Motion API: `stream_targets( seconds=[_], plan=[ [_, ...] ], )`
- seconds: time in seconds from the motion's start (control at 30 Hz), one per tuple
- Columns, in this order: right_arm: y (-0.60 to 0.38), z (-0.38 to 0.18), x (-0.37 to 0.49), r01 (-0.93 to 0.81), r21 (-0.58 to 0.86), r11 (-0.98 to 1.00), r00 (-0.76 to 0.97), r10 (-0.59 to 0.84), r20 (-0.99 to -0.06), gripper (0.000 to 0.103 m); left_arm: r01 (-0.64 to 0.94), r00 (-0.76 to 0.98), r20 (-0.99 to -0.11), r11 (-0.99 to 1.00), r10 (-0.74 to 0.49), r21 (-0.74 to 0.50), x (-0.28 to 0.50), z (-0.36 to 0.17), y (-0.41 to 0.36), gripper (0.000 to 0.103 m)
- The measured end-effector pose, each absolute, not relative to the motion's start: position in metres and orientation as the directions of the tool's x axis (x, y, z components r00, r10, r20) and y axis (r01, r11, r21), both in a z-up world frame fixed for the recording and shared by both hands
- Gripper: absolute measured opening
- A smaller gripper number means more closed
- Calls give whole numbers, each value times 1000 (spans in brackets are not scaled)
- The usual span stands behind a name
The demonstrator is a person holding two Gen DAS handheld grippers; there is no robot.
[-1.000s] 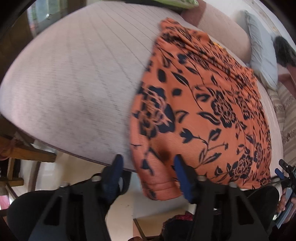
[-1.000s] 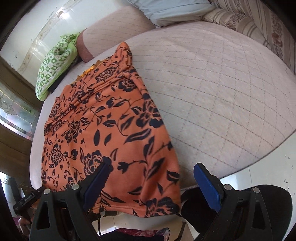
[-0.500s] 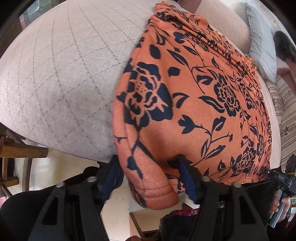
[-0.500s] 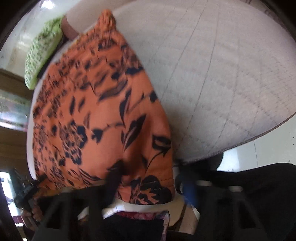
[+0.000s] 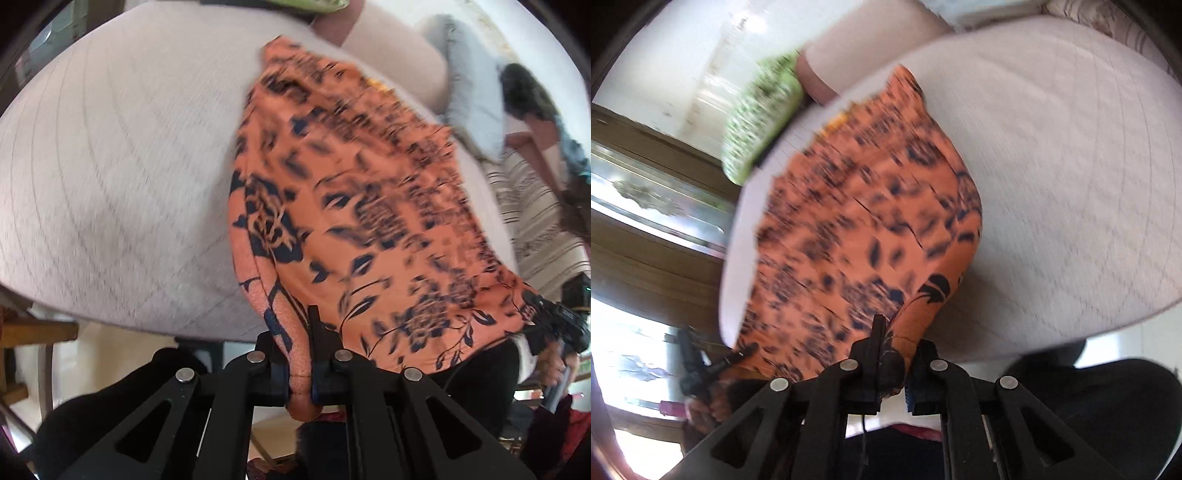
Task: Fold small clothes
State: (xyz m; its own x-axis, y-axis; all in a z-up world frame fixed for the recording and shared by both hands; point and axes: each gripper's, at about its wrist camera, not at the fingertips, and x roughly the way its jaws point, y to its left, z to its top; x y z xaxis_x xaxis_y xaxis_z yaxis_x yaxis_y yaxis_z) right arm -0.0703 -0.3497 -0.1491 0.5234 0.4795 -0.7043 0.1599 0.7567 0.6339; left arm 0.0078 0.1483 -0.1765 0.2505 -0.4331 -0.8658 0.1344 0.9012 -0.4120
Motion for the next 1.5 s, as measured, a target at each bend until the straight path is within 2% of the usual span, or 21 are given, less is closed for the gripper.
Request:
stream_targets(
  seconds=[0.2, 0.37, 0.6, 0.83, 0.97, 1.1, 1.23, 1.3, 1.33, 1.37, 1.4, 1.47, 1.5],
  plan=[
    [-361, -114, -42, 119, 664, 738, 604, 477, -638, 8, 168, 297, -788, 842, -539, -512, 55, -129, 151, 8],
    [-385, -86, 9, 105, 661, 743, 669, 439, -600, 8, 173, 336, -777, 846, -532, -504, 134, -95, 152, 8],
    [-431, -67, 131, 168, 655, 737, 747, 338, -572, 8, 92, 330, -806, 867, -491, -490, 285, -96, 136, 8],
    [-459, -132, 278, 343, 644, 684, 703, 267, -659, 8, -16, 303, -860, 900, -411, -436, 396, -153, 109, 8],
    [-477, -195, 324, 467, 704, 535, 637, 350, -687, 10, -143, 220, -888, 887, -405, -440, 425, -203, 115, 11],
    [-496, -220, 324, 438, 796, 418, 684, 419, -597, 10, -140, 302, -829, 839, -470, -526, 420, -204, 124, 11],
    [-521, -213, 290, 330, 896, 297, 807, 403, -431, 14, -82, 423, -715, 762, -557, -643, 399, -179, 139, 14],
    [-526, -198, 275, 304, 902, 306, 830, 380, -409, 23, -103, 487, -682, 741, -545, -664, 385, -169, 148, 20],
    [-526, -186, 267, 309, 892, 330, 839, 347, -419, 44, -110, 517, -672, 738, -530, -666, 379, -165, 152, 26],
    [-527, -173, 255, 322, 879, 351, 854, 294, -430, 74, -116, 553, -657, 734, -511, -669, 370, -161, 157, 34],
    [-529, -166, 247, 312, 884, 347, 874, 261, -411, 82, -131, 580, -651, 733, -490, -667, 363, -159, 161, 39],
    [-535, -148, 220, 278, 906, 319, 921, 180, -346, 84, -217, 642, -680, 766, -356, -605, 344, -152, 167, 81],
    [-534, -140, 213, 280, 904, 323, 921, 176, -348, 84, -241, 664, -682, 777, -305, -582, 331, -146, 170, 82]
  ],
)
